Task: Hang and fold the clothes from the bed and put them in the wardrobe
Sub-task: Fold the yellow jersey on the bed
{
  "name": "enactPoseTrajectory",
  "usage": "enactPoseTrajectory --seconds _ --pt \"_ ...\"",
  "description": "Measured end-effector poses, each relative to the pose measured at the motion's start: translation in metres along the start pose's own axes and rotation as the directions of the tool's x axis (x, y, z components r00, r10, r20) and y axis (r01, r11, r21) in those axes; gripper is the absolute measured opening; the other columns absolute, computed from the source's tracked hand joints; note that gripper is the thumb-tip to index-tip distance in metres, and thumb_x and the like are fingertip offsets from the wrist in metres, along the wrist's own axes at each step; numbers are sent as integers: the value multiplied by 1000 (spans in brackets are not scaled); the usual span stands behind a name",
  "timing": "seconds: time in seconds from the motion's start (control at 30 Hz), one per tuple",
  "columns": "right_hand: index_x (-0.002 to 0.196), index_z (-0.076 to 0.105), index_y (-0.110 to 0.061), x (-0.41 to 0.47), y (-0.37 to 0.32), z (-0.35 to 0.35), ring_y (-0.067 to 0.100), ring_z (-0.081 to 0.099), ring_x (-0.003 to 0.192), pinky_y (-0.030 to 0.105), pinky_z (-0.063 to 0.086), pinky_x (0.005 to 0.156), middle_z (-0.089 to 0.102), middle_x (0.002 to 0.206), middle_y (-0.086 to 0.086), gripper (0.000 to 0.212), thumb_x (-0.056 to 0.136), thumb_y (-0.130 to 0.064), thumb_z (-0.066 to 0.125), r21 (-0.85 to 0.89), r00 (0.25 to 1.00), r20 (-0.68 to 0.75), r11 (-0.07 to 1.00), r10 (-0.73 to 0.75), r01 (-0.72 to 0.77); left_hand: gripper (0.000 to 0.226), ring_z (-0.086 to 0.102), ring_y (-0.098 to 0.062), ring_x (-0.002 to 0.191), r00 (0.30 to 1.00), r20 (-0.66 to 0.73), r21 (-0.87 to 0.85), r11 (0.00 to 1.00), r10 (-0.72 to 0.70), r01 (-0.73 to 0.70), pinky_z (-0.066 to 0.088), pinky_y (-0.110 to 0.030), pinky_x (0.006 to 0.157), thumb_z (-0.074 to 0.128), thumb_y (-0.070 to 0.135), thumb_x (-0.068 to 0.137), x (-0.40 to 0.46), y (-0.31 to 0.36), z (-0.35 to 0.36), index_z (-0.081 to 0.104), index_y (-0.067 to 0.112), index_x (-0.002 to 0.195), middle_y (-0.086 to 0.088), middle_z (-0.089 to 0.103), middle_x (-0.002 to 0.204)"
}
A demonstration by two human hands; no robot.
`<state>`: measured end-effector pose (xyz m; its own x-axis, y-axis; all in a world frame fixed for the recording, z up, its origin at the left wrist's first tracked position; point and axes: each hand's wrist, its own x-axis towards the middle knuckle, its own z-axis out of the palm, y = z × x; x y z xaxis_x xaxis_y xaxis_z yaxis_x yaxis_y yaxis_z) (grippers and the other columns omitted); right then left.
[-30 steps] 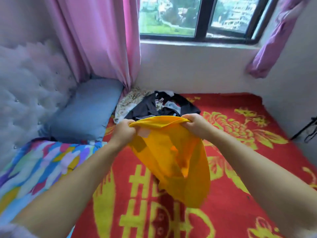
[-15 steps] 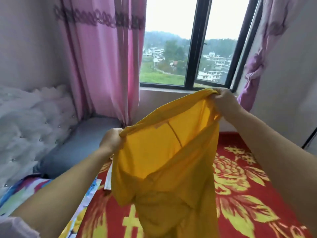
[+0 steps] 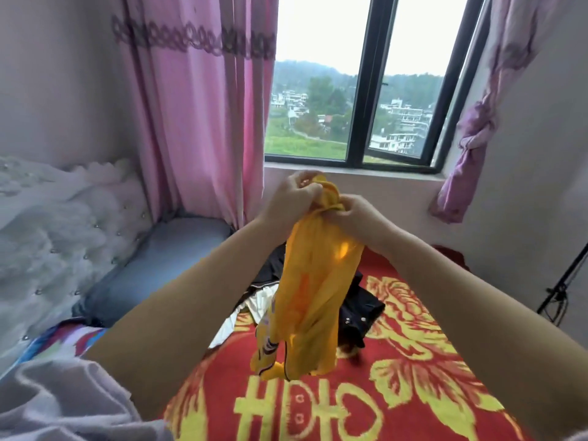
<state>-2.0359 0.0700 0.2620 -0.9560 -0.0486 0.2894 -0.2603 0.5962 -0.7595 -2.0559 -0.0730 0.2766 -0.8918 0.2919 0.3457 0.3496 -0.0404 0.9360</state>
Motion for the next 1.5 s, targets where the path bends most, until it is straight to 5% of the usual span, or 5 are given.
enactPoseTrajectory --seconds 0.2,0.53,0.7,0.83,1.5 --pt "87 65 -26 17 -42 -59 12 65 76 27 54 70 69 78 -6 25 94 -6 52 285 965 -250 946 -84 156 108 32 -16 137 958 230 341 936 -173 87 34 -36 109 82 36 69 -39 -109 -34 14 30 152 5 27 150" --pt "124 57 -8 -3 62 -156 28 61 101 36 52 75 63 115 18 32 94 -12 47 230 563 -765 949 313 -214 24 43 -18 60 894 -33 482 776 -448 406 29 -27 51 58 28 89 -35 -152 -32 55 13 70 -9 48 66" --pt "139 43 -8 -41 94 -97 26 56 115 44 47 96 55 131 13 50 94 -20 59 -98 822 -19 817 570 -569 15 50 -19 57 915 -21 251 884 -403 395 41 -24 54 64 13 86 -9 -96 -6 60 7 72 -9 55 65" --pt "136 52 -14 -68 58 3 14 53 125 33 44 103 55 137 1 68 85 -59 57 -274 607 636 875 476 -399 9 62 -31 79 841 21 -66 838 -541 542 53 -40 76 55 -1 87 8 -70 28 61 -7 86 -24 59 91" --pt "95 70 -6 -18 -15 8 18 66 69 28 55 59 70 81 9 19 96 -19 56 574 970 229 794 79 -200 57 62 -18 111 889 449 -84 986 -89 142 52 -29 89 67 17 81 -23 -49 -31 47 23 134 -5 62 122"
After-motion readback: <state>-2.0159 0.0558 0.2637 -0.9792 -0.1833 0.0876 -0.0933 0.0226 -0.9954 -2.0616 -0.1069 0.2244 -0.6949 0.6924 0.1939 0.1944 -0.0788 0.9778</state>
